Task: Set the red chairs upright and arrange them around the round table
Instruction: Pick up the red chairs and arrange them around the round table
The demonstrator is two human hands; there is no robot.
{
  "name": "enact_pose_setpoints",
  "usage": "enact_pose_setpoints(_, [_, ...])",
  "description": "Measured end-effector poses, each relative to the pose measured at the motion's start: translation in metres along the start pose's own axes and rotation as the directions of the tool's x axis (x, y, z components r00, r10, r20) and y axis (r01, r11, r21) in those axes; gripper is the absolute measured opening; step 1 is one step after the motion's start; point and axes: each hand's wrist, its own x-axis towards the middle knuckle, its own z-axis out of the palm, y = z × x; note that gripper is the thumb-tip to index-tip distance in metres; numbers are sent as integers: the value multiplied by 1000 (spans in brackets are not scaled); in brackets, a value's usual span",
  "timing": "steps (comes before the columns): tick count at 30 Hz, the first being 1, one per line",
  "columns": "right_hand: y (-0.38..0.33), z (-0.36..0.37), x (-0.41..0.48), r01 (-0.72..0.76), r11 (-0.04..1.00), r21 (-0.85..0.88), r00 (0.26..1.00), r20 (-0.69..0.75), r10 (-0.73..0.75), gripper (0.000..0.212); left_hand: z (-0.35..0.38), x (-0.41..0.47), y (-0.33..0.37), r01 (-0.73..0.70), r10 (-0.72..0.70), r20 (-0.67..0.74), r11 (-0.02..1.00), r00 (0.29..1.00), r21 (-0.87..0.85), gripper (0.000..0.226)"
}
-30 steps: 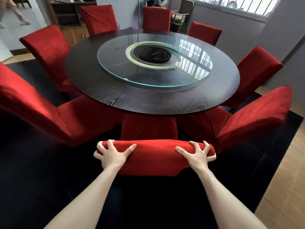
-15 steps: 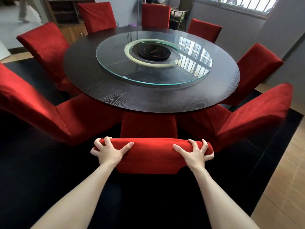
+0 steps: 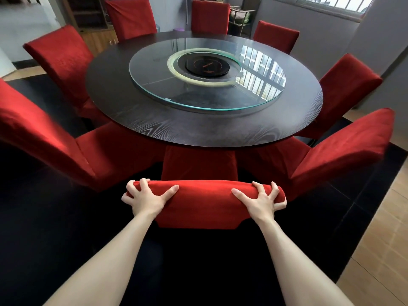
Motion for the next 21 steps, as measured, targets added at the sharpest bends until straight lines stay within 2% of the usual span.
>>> enact_pose_setpoints(16, [-1,2,-1,-9,1000,-13,1000,-3,9,87,-1,2,-1,2,-2,-8,1000,1000,14,99])
enact_pose_setpoints(21, [-4,-2,-4,-21,999,-24,1000,15,21,89,-3,-2,0,9,-9,16,999,1000,31,106])
